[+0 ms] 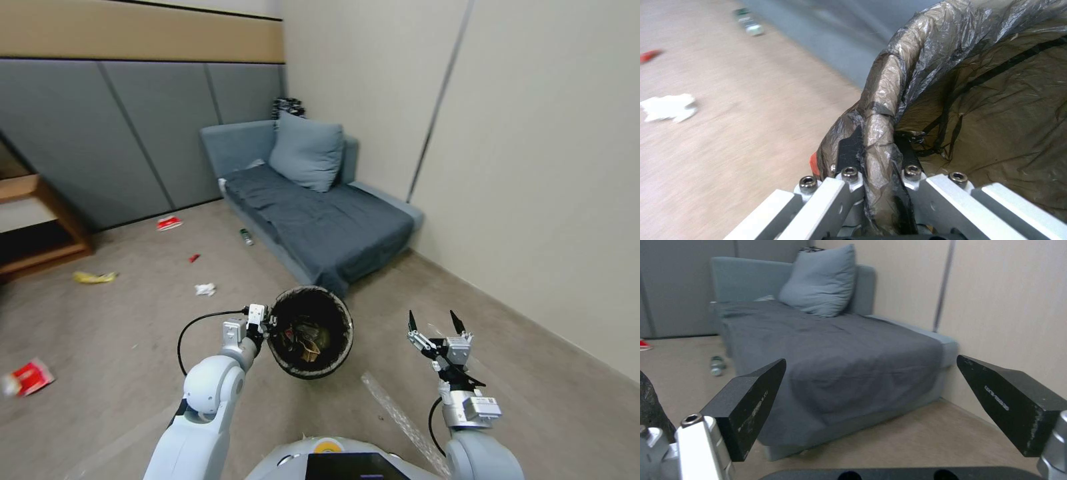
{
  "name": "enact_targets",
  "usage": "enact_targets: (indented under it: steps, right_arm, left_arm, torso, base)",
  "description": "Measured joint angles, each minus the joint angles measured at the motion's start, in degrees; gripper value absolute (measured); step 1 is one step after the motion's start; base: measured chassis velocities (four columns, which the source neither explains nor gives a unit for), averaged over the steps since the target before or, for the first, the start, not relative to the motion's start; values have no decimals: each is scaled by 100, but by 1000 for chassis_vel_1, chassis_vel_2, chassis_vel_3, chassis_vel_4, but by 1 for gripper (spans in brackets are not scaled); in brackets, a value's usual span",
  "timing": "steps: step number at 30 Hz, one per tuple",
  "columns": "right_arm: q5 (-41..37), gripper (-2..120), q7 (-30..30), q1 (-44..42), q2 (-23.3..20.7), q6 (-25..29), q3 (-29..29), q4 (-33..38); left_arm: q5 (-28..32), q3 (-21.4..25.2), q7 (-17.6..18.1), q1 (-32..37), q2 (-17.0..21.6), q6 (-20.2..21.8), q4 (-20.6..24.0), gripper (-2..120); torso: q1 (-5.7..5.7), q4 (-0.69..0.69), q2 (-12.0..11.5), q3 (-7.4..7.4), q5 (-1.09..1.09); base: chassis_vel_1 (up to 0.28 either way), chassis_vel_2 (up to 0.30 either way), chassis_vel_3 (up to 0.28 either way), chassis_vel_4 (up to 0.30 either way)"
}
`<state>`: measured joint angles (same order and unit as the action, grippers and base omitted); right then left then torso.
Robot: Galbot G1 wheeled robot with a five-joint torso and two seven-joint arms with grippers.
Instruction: Pick up the trash bin, then pick up the garbage from the floor and place it into the trash bin.
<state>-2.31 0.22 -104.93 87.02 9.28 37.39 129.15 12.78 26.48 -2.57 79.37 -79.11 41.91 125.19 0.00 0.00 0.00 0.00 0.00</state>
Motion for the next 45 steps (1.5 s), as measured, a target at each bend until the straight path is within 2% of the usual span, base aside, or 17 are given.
enact_targets:
  steps: [45]
  right_arm:
    - [-117, 100, 372, 60, -67, -427, 94, -133]
  left_arm:
    - [-38, -35, 14, 60, -35, -72, -38, 1]
  torso:
    - [0, 0, 0, 0, 0]
  base:
    - [123, 122, 121, 122]
